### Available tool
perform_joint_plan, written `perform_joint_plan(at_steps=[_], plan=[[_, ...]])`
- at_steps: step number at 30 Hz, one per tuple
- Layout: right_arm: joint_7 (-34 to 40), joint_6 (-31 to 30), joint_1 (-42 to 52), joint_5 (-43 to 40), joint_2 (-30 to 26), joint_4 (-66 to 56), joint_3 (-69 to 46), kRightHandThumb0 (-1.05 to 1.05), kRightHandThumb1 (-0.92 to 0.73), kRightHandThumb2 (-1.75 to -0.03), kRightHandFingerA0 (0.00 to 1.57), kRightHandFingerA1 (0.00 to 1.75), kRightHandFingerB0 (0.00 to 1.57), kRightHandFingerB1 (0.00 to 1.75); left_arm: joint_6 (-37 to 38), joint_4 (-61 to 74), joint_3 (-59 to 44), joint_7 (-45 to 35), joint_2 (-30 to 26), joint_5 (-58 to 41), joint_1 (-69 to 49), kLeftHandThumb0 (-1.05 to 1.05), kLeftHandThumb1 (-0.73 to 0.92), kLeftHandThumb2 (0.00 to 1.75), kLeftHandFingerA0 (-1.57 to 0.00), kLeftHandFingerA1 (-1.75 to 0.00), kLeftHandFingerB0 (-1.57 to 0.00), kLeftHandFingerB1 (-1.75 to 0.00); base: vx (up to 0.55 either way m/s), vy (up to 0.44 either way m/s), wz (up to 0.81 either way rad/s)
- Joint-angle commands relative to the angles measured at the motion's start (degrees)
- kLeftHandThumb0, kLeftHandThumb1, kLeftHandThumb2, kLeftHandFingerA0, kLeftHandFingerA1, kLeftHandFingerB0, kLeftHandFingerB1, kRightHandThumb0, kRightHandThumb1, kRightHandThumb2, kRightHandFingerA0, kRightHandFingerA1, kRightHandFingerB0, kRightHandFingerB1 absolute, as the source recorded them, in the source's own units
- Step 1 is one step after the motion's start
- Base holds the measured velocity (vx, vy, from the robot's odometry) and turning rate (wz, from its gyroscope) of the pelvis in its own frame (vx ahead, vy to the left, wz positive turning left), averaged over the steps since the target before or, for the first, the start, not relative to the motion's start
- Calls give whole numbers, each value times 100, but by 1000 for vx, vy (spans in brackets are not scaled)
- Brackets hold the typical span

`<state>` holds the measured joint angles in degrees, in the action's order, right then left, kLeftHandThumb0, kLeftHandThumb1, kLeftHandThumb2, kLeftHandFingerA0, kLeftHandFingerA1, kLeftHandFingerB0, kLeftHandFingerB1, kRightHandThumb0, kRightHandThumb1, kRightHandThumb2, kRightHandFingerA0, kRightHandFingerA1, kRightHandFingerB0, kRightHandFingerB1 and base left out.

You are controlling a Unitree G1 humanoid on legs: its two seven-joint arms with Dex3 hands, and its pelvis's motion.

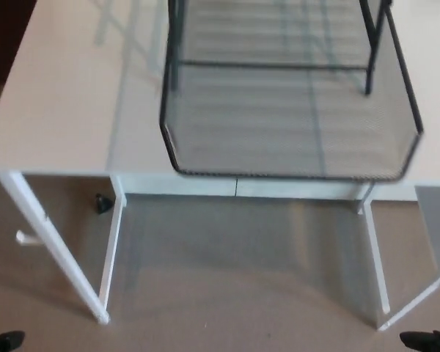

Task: The robot walk towards a table in front and then pushes a layer of a file tray back to its original position using its right hand

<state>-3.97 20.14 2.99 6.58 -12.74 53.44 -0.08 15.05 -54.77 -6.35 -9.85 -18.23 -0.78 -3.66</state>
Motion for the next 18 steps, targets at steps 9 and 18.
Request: perform_joint_plan(at_steps=[9, 18], plan=[[69, -9, 68, 53, -63, -17, 31, -18, -64, -59, 65, 47, 50, 42, 70, -49, -34, -44, -69, 4, -67, -12, 60, 57, -55, -41, -38, -36, 270, -6, 19], [85, -8, 68, 108, -80, -42, 100, -18, -65, -59, 66, 48, 49, 41, 140, -24, -38, -37, -76, 17, -114, -12, 60, 57, -55, -42, -39, -36, 260, -72, -4]])
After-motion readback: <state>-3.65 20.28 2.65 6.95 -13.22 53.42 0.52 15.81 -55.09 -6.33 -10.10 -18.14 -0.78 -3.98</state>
